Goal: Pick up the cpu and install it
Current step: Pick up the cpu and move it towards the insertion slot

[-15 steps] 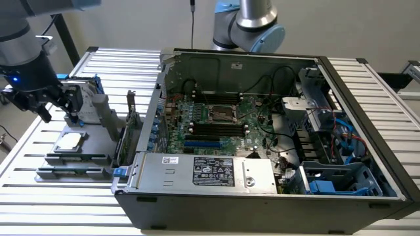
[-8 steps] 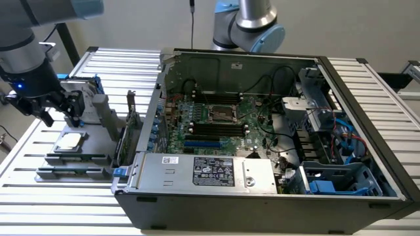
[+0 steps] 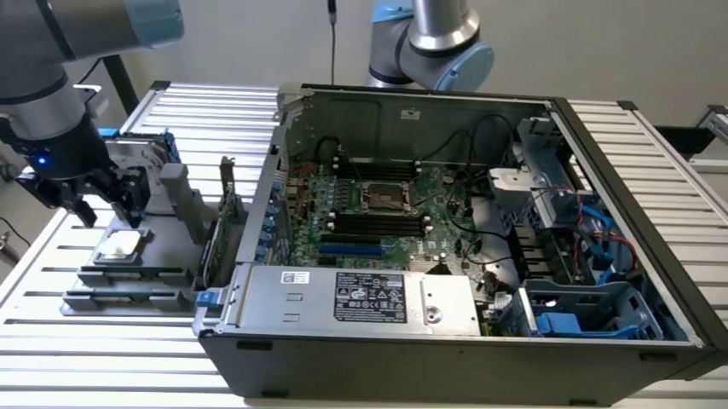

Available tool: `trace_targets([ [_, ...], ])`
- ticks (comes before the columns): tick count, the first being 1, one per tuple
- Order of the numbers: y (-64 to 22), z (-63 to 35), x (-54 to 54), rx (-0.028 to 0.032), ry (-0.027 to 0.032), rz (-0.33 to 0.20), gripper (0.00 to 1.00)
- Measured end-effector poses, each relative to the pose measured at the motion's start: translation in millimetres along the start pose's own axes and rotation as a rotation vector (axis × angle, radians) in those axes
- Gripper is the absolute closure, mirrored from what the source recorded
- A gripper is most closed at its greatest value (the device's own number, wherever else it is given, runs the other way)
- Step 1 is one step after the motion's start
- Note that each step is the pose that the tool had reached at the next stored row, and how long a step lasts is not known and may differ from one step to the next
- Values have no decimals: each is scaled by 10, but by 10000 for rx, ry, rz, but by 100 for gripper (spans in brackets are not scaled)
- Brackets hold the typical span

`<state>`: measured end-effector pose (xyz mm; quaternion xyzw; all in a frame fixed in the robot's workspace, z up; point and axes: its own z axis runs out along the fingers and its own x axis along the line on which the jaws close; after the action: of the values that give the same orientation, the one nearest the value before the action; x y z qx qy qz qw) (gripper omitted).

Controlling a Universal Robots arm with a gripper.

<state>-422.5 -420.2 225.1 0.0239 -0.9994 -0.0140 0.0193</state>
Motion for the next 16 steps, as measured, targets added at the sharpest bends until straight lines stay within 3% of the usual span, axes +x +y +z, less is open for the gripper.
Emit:
trace_targets([
  [7,-47,112,-2,-3,24,31,35],
  [11,-89,147,-2,-12,86,64,35],
  [14,-110,166,-5,-57,159,81,35],
  [16,-113,169,-13,-85,177,97,35],
])
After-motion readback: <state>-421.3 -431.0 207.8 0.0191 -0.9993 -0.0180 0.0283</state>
